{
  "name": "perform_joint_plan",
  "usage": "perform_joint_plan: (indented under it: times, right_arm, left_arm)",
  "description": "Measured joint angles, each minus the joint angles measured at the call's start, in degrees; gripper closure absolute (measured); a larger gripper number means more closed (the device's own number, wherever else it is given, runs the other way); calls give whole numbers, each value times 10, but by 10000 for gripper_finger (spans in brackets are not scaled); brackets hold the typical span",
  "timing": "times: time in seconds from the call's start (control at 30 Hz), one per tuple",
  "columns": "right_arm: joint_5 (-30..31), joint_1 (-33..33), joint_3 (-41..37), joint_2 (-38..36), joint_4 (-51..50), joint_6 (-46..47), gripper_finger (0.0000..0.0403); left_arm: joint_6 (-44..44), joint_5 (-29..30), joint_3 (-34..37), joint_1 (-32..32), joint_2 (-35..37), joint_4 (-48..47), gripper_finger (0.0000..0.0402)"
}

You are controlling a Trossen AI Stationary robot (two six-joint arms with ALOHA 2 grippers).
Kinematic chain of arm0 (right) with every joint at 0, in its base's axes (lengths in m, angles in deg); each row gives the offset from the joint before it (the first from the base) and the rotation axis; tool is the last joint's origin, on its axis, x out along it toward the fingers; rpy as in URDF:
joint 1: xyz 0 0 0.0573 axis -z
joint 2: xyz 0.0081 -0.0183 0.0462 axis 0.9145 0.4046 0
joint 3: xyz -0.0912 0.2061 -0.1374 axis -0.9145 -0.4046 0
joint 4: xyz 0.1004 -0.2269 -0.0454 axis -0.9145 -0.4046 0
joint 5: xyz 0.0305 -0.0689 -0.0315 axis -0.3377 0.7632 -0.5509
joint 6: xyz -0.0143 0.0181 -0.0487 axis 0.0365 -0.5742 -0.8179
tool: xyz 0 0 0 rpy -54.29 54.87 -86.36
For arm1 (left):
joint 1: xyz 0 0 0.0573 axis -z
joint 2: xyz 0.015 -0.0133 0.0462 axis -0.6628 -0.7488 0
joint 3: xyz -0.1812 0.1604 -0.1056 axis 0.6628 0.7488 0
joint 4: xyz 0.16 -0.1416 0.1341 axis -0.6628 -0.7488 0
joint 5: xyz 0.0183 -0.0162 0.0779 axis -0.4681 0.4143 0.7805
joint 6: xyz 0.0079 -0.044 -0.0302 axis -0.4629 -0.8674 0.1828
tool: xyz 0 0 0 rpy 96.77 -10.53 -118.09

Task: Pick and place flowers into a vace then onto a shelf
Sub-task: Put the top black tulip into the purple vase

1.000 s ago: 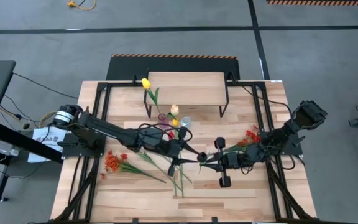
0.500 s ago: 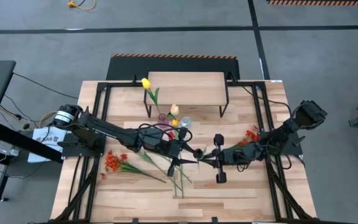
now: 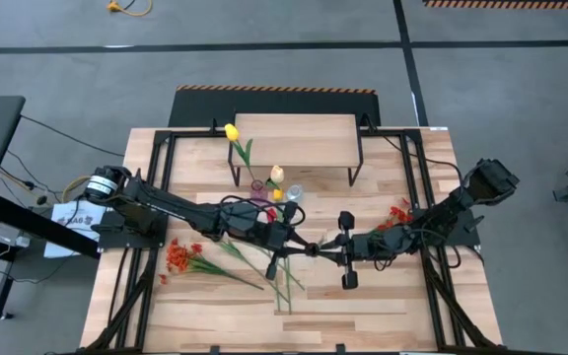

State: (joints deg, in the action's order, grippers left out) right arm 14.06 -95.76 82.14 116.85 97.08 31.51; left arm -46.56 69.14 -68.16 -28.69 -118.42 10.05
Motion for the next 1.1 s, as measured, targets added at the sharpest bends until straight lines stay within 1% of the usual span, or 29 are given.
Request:
perform_joint_plan:
  times: [0.17,0.27,0.37,0.47,0.7,0.83,0.97,1.03,1.1]
  right_arm:
    - [-2,0,0,0,0,0,363]
    - [-2,0,0,0,2,4,357]
    - [-2,0,0,0,2,31,356]
    - [-2,0,0,0,2,47,355]
    - [-2,-12,0,0,-19,61,355]
    - [-2,-22,0,0,-43,68,355]
    - [-2,-26,0,0,-72,100,355]
    - [-2,-26,0,0,-87,115,355]
    - [-2,-26,0,0,-97,126,355]
  left_arm:
    - [-1,8,0,5,1,-1,397]
    - [-11,43,-4,14,16,-21,397]
    - [-23,87,-39,22,34,-100,397]
    - [-29,117,-89,31,38,-190,398]
    - [-64,159,-206,48,38,-383,394]
    - [-76,199,-225,69,57,-393,394]
    - [-78,238,-226,94,103,-398,394]
    - [-78,268,-222,107,127,-405,394]
    - [-77,313,-221,121,147,-417,393]
